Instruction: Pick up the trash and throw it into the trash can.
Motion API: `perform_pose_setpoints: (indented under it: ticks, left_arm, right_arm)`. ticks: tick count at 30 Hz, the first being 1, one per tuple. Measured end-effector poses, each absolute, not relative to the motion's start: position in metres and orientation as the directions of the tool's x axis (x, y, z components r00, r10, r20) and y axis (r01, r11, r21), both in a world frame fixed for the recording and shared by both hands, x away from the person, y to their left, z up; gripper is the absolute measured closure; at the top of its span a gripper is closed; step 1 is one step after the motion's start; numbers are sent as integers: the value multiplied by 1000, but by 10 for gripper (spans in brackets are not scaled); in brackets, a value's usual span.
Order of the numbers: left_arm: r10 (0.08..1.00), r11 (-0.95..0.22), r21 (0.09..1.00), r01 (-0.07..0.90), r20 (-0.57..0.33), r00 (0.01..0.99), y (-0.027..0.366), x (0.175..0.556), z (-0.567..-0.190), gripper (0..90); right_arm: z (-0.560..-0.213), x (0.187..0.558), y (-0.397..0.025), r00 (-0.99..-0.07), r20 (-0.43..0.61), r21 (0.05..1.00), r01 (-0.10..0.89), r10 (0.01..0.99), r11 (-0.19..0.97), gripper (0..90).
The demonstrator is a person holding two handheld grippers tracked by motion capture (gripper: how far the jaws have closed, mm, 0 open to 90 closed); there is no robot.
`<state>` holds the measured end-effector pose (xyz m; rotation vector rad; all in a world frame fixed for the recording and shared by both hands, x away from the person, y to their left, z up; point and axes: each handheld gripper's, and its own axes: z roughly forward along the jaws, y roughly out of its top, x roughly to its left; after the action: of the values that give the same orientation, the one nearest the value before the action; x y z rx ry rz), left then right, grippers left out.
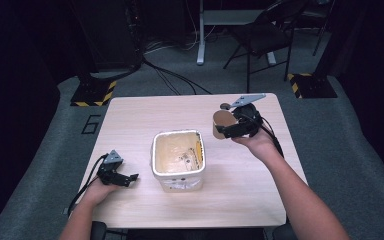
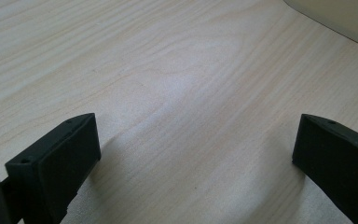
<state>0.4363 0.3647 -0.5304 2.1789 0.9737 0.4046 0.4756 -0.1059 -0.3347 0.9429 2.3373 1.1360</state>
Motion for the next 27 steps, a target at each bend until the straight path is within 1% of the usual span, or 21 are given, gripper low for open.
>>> perform_pose_setpoints:
  ticks: [11, 19, 27]
  left_arm:
    - [744, -468, 712, 524, -2, 668, 365, 436, -530, 6]
    - [744, -468, 712, 524, -2, 668, 365, 436, -530, 6]
    - [744, -468, 712, 524, -2, 668, 365, 436, -530, 6]
  right_arm:
    - [-311, 457, -90, -756, -71, 807, 340, 651, 482, 189]
    - [-296, 442, -68, -803, -86, 822, 277, 589, 498, 189]
    - [-297, 436, -46, -836, -86, 825, 245, 542, 509, 189]
